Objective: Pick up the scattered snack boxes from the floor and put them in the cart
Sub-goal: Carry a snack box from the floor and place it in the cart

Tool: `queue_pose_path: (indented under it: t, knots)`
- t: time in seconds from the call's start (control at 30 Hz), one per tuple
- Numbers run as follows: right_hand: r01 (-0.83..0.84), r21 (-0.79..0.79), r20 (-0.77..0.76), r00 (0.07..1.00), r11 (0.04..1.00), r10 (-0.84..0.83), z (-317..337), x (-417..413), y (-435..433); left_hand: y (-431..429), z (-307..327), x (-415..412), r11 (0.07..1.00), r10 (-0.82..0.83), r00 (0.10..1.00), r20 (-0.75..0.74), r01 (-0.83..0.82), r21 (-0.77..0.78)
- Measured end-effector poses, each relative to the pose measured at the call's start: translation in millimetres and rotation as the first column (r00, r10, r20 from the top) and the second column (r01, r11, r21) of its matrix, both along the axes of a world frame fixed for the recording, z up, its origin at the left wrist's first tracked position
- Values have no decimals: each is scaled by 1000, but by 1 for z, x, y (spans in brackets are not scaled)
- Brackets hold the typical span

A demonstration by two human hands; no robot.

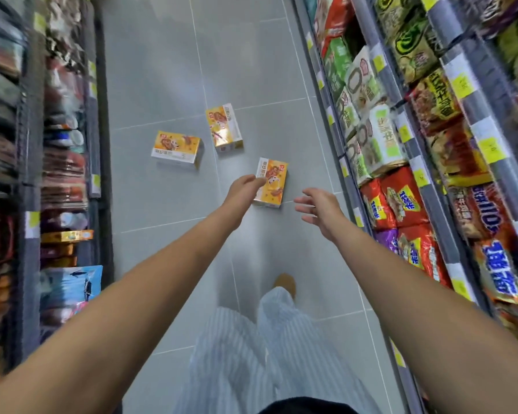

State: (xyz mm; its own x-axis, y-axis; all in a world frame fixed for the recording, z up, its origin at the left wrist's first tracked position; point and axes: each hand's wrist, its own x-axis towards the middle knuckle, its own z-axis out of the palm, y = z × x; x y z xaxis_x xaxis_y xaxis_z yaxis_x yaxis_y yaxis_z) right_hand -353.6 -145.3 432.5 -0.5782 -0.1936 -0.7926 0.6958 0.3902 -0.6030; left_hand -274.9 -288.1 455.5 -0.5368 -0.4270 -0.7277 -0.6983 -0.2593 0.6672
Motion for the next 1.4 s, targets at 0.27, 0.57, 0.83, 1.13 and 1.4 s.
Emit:
queue_pose_path:
  t: [0.27, 0.57, 0.83, 1.13, 1.4]
  knots:
    - [8, 93, 32, 999, 996, -11, -52, -76, -75, -76, -74, -87, 1000, -21, 997, 76, 19, 20]
    - [68, 155, 55, 996, 986, -77, -193, -145, -143, -131, -212, -173, 990, -47, 992, 121, 30, 141]
    - [62, 175, 43, 997, 983, -71, -356, -176, -145, -135, -378, -197, 990, -17, 988, 152, -5, 142]
    - [-35, 254, 84, 996, 966, 14, -556, -168, -119, -132, -575, -192, 990, 47, 978, 204, -72, 118]
    - [102, 177, -48, 994, 979, -95, -662, -175, -127, -144, -686, -184, 987, 18, 985, 170, -45, 153]
